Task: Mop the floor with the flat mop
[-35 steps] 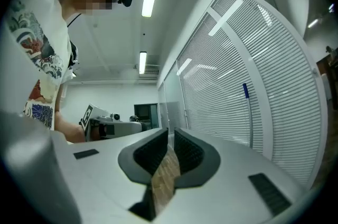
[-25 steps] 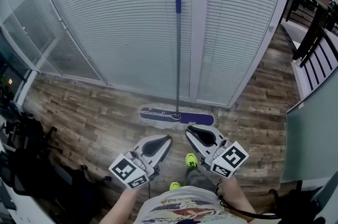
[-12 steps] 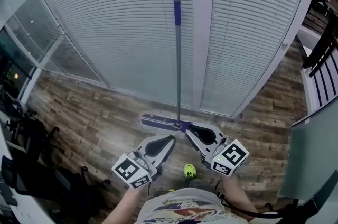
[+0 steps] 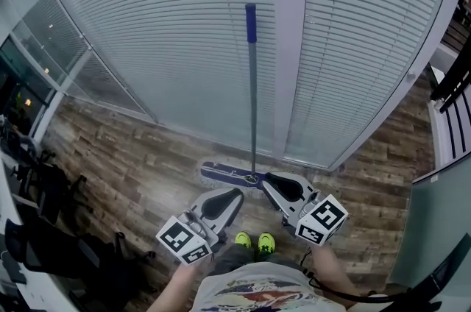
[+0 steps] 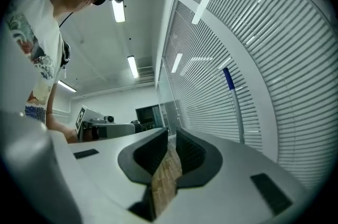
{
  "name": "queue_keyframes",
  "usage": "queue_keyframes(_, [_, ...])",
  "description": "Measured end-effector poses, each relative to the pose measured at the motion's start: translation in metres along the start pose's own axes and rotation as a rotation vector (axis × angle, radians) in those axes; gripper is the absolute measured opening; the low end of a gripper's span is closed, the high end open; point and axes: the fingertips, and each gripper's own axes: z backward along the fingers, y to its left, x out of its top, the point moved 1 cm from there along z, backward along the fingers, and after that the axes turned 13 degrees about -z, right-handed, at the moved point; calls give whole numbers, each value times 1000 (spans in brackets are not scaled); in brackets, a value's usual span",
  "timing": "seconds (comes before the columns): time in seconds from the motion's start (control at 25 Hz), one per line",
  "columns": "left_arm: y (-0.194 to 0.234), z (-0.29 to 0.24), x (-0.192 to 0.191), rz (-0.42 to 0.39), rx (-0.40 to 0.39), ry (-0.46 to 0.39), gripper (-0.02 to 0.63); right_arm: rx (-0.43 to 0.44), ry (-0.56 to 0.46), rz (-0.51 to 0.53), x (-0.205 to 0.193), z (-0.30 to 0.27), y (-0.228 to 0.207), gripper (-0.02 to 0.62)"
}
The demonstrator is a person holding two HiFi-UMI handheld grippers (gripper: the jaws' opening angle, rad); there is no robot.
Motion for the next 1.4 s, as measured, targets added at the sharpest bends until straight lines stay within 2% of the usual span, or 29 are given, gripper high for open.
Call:
queue_keyframes(0.28, [41, -22, -10, -28, 2, -26, 14, -16, -7, 63, 12, -31, -29, 43])
queue_keyframes(0.4, [66, -42, 0, -47, -16, -32, 14, -37, -9, 83, 33, -49, -43, 43])
queue_keyframes(0.52, [101, -67, 11, -72, -25, -21, 15, -89, -15, 84, 60, -67, -65, 43])
queue_keyframes(0.64, [139, -90, 3, -117, -34, 1, 17, -158, -25, 100, 71, -83, -98, 44])
queue_keyframes(0.72, [165, -110, -11, -145, -51, 14, 45, -189, -55, 100, 72, -95, -123, 44])
queue_keyframes(0.76, [178, -119, -14, -156, -59, 18, 79, -196, -70, 98, 75, -101, -132, 44])
queue_keyframes(0.8, [190, -128, -11, -166, -64, 22, 113, -202, -82, 98, 82, -109, -138, 44])
queue_keyframes(0.96, [241, -159, 23, -190, -57, 22, 167, -241, -98, 125, 128, -148, -155, 44])
queue_keyframes(1.04, [262, -174, 22, -193, -68, 26, 182, -268, -104, 143, 138, -165, -170, 55])
queue_keyframes(1.16, [284, -192, 9, -219, -106, 45, 190, -313, -94, 176, 141, -187, -193, 131])
queue_keyframes(1.4, [323, -235, -8, -230, -154, 64, 195, -385, -95, 224, 171, -217, -231, 138])
